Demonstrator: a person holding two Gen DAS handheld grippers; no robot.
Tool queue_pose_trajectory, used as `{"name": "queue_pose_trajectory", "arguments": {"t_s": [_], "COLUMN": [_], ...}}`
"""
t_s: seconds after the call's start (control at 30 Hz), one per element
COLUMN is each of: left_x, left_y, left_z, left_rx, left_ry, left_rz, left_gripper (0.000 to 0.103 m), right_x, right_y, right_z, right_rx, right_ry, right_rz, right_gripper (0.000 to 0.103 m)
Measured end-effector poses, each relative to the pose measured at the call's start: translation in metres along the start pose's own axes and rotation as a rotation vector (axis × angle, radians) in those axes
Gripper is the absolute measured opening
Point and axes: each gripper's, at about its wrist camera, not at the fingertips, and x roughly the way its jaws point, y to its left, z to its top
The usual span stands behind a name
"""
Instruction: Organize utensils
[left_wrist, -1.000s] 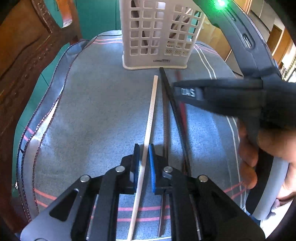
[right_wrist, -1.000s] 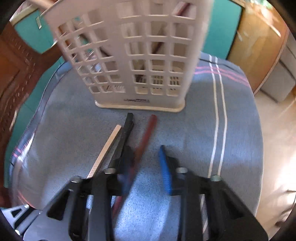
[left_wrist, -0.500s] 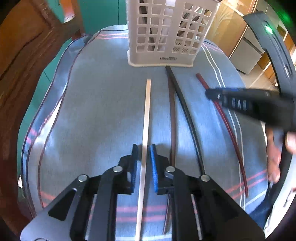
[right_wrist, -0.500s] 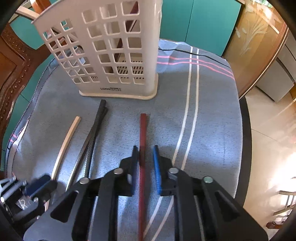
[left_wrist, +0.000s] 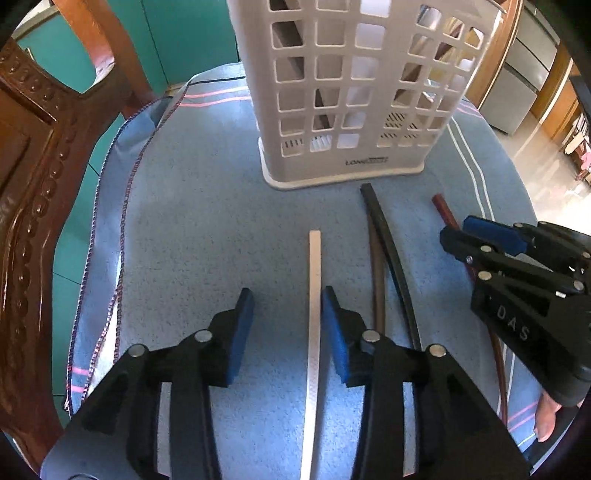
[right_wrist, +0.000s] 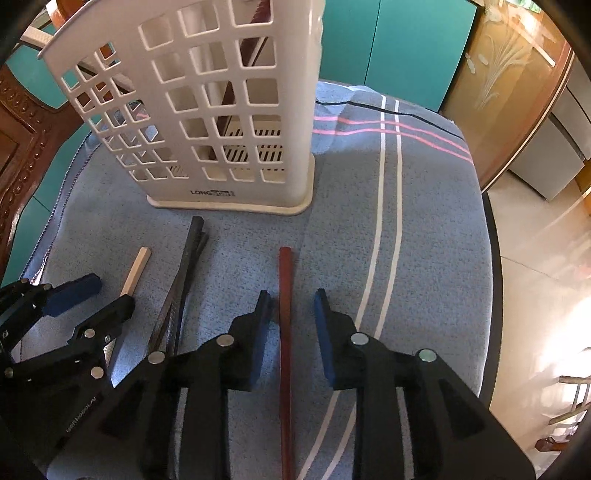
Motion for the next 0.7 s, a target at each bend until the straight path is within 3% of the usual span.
{"name": "queue_pose_trajectory", "arguments": {"t_s": [0.43,0.7], "left_x": [-0.002,-0.001], "left_y": [-0.003,0.000], "left_z": [-0.003,-0.002], "left_rx": [0.002,-0.005], "left_ry": [-0.024,-0.025], "left_rz": [0.016,0.027], "left_gripper": [0.040,0.046], "right_x": [0.010,0.008], "right_y": [-0.005,-0.007], "right_z": [0.006,0.006], "right_rx": [0.006,0.008], "right_ry": [-0.008,-0.010], "right_rz": [-0.002,-0.012], "right_gripper": [0.029,0.035]}}
